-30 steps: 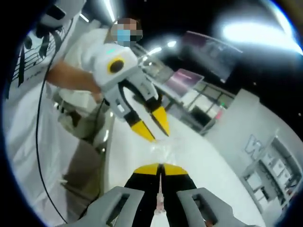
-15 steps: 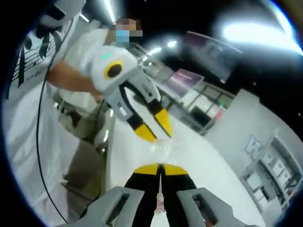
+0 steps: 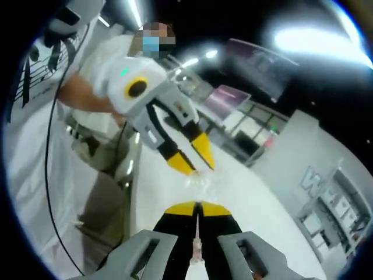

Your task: Open the resealable bag by pulling the two sides of the seal apart until the entire bag opening is separated and visibly accessible.

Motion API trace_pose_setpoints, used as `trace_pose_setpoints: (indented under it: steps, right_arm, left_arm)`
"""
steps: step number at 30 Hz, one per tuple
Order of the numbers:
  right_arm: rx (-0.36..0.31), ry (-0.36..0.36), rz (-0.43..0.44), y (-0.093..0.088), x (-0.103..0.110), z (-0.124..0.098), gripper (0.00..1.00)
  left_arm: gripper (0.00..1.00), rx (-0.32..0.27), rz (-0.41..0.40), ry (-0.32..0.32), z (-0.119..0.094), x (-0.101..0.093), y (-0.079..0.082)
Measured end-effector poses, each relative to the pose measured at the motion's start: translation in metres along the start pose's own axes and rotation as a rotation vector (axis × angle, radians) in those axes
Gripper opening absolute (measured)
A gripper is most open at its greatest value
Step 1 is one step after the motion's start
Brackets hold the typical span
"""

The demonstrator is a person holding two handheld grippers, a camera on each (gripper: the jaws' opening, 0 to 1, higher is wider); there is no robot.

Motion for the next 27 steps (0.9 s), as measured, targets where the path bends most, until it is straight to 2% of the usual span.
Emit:
trace_pose_setpoints:
  steps: [10,16,23,27]
  right_arm:
    - [0.002,0.000,-0.001,-0.0005,-0.0002,-0.0009,0.00]
    - [0.001,0.000,0.001,-0.0007,0.0001,-0.0011,0.00]
    - [0.004,0.005,0.002,-0.0022,-0.0001,-0.0015,0.00]
    - [0.004,0.006,0.001,-0.0028,-0.0008,-0.0015,0.00]
  left_arm:
    - [0.11,0.013,0.001,0.011,-0.0027,0.0049,-0.0015]
    - [0.11,0.020,0.045,0.002,-0.0029,0.0041,0.0006]
    - [0.10,0.044,0.133,-0.006,-0.0044,0.0065,0.0018]
    - [0.10,0.039,0.174,-0.002,-0.0056,0.0092,0.0052]
Point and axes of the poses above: the point that each gripper's makers call its tool centre point, and the gripper's own axes: z roughly forward along the fingers, x roughly to its left, y roughly out of its top, the point moved 7 cm from there along -z, roughly backward along the fingers
